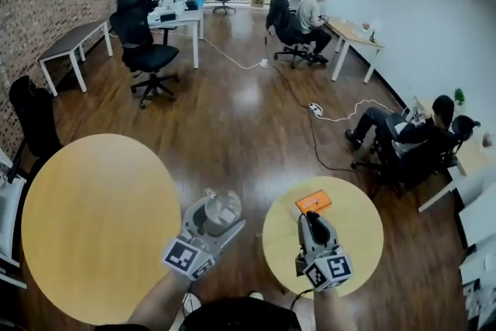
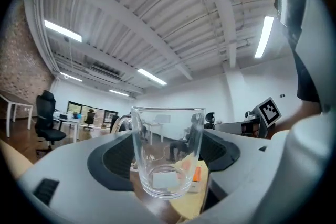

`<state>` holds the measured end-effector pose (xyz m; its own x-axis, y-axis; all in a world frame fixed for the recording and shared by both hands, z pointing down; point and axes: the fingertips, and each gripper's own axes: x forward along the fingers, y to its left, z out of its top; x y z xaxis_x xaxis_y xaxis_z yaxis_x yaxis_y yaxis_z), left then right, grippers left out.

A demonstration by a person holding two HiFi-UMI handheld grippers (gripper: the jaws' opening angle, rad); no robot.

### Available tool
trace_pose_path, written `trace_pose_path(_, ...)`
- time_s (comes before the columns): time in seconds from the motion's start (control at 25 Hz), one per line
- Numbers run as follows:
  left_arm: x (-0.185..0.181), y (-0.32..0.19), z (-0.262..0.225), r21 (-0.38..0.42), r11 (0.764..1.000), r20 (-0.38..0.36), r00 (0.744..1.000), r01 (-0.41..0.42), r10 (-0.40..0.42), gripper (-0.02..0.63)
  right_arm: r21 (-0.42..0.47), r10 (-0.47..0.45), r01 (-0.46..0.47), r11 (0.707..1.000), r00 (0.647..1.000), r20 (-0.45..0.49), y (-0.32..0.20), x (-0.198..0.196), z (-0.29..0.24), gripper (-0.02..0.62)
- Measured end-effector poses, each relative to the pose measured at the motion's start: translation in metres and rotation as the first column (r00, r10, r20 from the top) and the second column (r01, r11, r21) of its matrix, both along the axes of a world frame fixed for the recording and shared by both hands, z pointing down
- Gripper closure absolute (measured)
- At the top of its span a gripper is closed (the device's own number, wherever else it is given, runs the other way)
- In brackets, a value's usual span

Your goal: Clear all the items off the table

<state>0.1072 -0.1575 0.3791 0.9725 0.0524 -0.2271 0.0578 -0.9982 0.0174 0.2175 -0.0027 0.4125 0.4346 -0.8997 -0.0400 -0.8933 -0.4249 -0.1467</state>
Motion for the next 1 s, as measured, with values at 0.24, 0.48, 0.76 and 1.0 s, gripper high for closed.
trace_pose_path(0.24, 0.095, 0.120, 0.005, -0.031, 0.971, -0.002, 0.972, -0.237, 0.237, 0.232, 0.013, 0.220, -0.220, 0.975, 0.975, 0.016, 0.144, 0.055, 0.008, 0.523)
trace_pose_path(0.48, 0.143, 0.216, 0.022, -0.100, 0.914, 0.009, 0.918, -0.394, 0.396, 0.232, 0.010, 0.395, -0.395, 0.918, 0.918, 0.047, 0.251, 0.074, 0.025, 0.523)
trace_pose_path(0.76, 0.170, 0.272, 0.041, -0.081, 0.860, 0.053, 0.860, -0.504, 0.508, 0.232, 0.000, 0.498, -0.501, 0.865, 0.859, 0.116, 0.295, 0.059, 0.048, 0.523)
trace_pose_path(1.0, 0.195, 0.301, 0.097, -0.055, 0.827, 0.147, 0.815, -0.560, 0.561, 0.232, -0.076, 0.586, -0.583, 0.809, 0.789, 0.184, 0.323, 0.034, 0.094, 0.523)
